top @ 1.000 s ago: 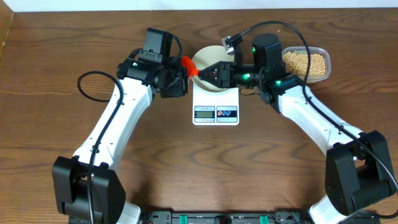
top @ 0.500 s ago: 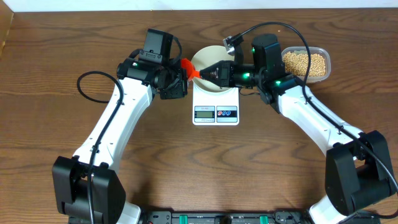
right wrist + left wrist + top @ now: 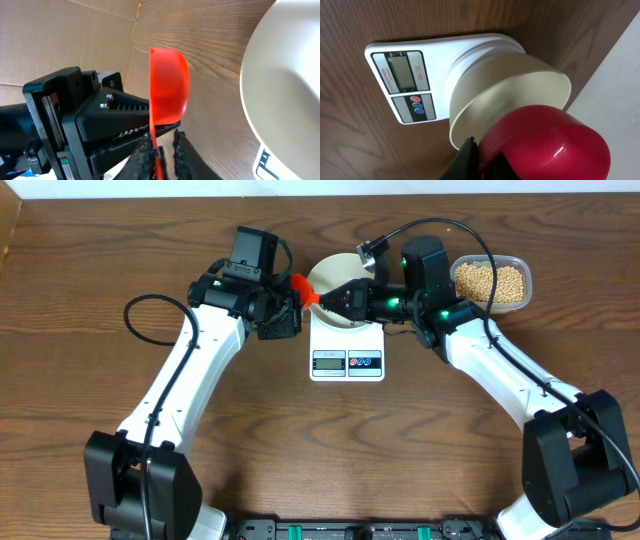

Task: Scoop item into bowl and weigh 50g on scale

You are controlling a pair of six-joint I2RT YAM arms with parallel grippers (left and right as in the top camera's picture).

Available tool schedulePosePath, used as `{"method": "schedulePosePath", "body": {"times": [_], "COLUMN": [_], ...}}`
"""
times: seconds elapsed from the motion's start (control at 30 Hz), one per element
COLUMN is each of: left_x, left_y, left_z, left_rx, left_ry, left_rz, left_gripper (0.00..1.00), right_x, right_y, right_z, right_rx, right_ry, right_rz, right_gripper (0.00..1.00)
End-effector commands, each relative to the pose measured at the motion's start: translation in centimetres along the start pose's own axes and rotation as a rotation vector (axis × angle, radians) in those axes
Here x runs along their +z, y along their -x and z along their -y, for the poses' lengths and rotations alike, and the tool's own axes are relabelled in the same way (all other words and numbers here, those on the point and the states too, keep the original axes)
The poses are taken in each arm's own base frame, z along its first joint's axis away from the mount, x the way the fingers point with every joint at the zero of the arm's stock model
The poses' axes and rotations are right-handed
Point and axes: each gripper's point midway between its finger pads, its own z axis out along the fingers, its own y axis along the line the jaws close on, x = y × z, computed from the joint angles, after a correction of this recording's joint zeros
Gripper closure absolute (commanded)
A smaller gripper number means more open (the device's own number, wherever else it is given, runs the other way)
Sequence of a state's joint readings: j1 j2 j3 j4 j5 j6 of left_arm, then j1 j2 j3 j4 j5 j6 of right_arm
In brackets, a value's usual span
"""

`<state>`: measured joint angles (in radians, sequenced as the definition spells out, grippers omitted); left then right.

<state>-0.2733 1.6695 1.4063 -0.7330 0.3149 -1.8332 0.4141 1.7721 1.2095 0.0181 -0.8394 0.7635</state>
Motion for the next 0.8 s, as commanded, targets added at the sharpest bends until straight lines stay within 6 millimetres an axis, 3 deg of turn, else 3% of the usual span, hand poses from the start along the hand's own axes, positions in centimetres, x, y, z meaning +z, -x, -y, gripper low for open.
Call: {"method": "schedulePosePath", "body": {"times": [0.0,0.07,0.3,0.33,0.43,0.6,0.77], "left_x": [-0.8,-0.8,-0.8,-0.8,-0.8,-0.8,-1.2], "left_y": [-0.3,-0.3,-0.3,-0.3,-0.3,-0.3,-1.5], "left_z": [0.1,0.1,0.1,0.1,0.1,0.2,3.1], "left_rx": [0.005,0.005,0.008,0.008,0.008,0.015,0.421], "left_ry": [-0.02,-0.021,-0.02,-0.02,-0.02,-0.021,-0.151], "left_rz": [0.004,0.004,0.004,0.004,0.004,0.004,-0.015], "left_gripper": [0.93,0.93,0.92,0.76,0.65,0.63,0.63], "right_x": [0.0,0.0,0.0,0.0,-0.1,-1.3,-3.5], "right_y": [0.3,0.3,0.4,0.4,0.7,2.0,4.2], "right_z": [-0.8,-0.8,-0.8,-0.8,-0.5,0.4,2.0], "right_rx": [-0.009,-0.009,-0.01,-0.01,-0.008,0.002,-0.015], "right_ry": [0.009,0.009,0.008,0.007,-0.004,-0.019,-0.045], "right_rz": [0.005,0.005,0.007,0.009,0.021,0.059,0.121], "right_gripper": [0.93,0.99,0.99,0.99,0.99,0.99,0.99]}}
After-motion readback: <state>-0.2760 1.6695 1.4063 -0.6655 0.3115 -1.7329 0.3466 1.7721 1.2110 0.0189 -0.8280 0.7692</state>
